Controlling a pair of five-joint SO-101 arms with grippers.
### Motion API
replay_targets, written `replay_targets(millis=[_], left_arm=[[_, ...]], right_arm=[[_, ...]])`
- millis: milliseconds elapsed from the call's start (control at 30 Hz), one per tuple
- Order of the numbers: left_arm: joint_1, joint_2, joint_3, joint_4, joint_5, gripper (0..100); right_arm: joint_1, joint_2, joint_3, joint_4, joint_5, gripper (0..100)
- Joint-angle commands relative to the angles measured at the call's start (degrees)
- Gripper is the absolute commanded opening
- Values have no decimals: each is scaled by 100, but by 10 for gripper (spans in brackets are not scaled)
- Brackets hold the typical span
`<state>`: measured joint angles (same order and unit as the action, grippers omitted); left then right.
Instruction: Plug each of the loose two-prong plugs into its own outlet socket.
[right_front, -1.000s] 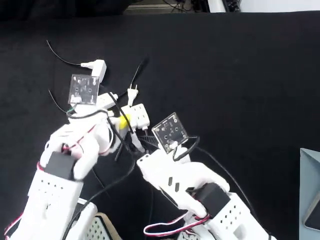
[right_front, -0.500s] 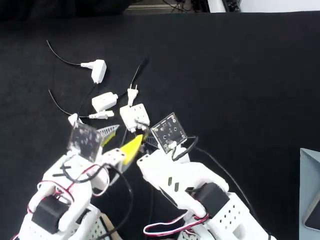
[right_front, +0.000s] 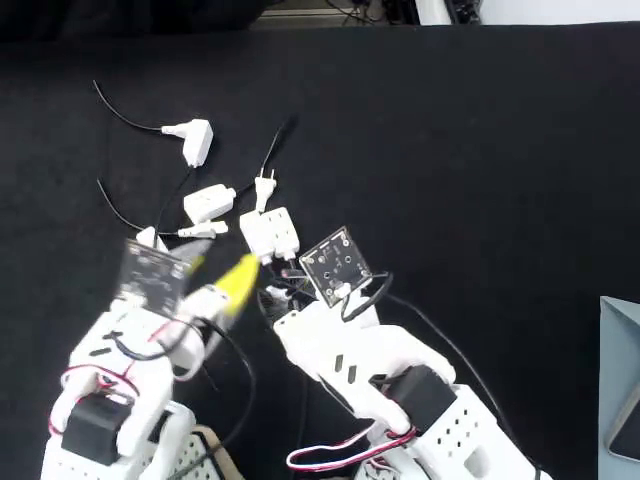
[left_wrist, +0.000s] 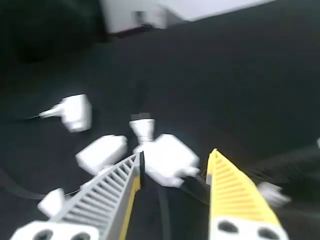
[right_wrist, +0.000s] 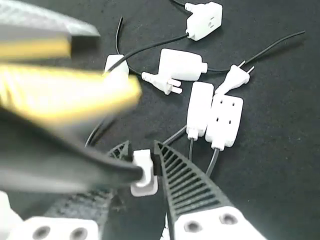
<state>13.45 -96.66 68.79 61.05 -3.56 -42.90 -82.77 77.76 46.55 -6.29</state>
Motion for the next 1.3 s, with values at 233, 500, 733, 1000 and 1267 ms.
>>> replay_targets(millis=[233,500,733,1000,1267], left_arm=[[-2026,791,-365,-105,-62,216],[-1974,4229,-2264,229,-299,221],[-1437,6989,-3846,510,316,292],[-1068,9090,-5191,475,1345,357],[-462,10418,-5859,466,2171,357]], right_arm=[[1240,-57,-180,-9,211,15],[1380,-57,-171,-9,211,15],[1653,-57,-171,-18,211,15],[1644,-57,-154,-18,211,15],[1644,-57,-145,-18,211,15]])
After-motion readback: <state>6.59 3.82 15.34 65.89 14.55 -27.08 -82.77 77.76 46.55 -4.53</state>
